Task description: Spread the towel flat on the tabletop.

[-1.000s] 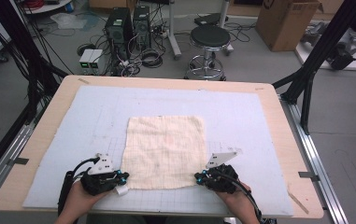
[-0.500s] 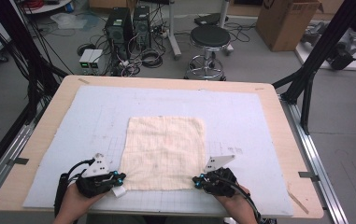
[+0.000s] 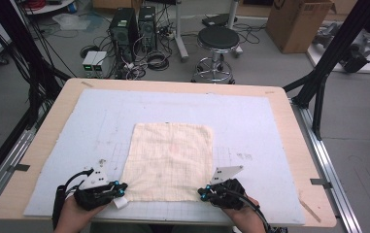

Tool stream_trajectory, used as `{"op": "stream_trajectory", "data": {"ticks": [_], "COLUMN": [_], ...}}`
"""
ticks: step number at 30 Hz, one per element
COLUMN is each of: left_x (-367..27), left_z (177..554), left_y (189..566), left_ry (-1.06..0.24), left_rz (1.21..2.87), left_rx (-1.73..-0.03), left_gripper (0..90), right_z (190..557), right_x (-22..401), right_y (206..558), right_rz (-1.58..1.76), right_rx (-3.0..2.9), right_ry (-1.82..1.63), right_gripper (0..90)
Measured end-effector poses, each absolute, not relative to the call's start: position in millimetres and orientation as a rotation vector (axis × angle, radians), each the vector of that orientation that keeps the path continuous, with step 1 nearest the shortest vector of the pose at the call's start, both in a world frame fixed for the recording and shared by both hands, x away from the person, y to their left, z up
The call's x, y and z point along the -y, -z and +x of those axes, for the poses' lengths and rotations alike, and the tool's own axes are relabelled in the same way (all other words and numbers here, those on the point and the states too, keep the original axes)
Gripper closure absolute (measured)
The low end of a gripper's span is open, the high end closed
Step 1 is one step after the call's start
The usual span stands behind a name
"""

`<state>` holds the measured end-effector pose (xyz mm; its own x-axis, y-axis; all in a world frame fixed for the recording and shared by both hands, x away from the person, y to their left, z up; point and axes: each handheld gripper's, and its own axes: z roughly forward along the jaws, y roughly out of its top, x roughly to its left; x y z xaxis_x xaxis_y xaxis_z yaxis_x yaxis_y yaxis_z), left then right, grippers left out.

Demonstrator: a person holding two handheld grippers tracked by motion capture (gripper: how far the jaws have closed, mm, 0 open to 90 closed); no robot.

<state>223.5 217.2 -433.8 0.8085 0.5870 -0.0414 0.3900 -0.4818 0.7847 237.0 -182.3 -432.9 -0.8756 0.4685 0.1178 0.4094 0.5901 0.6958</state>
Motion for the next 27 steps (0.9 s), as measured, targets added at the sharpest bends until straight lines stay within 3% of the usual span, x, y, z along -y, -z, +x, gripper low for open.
{"op": "stream_trajectory", "data": {"ticks": [6,15,27], "left_x": [-219.3,-227.5,-229.7], "left_z": [225.3,233.8,241.1], "left_y": [433.0,428.6,428.2], "left_ry": [-0.271,-0.256,-0.263], "left_rz": [2.110,1.999,1.942], "left_rx": [-0.716,-0.733,-0.736], "left_gripper": [83.0,70.1,58.3], "right_z": [238.4,243.5,257.7], "right_x": [187.0,190.7,200.3], "right_y": [429.8,424.6,424.2], "right_rz": [0.765,0.769,0.831], "right_rx": [-2.690,-2.621,-2.530], "right_ry": [-1.227,-1.287,-1.362], "right_gripper": [73.9,64.1,38.3]}}
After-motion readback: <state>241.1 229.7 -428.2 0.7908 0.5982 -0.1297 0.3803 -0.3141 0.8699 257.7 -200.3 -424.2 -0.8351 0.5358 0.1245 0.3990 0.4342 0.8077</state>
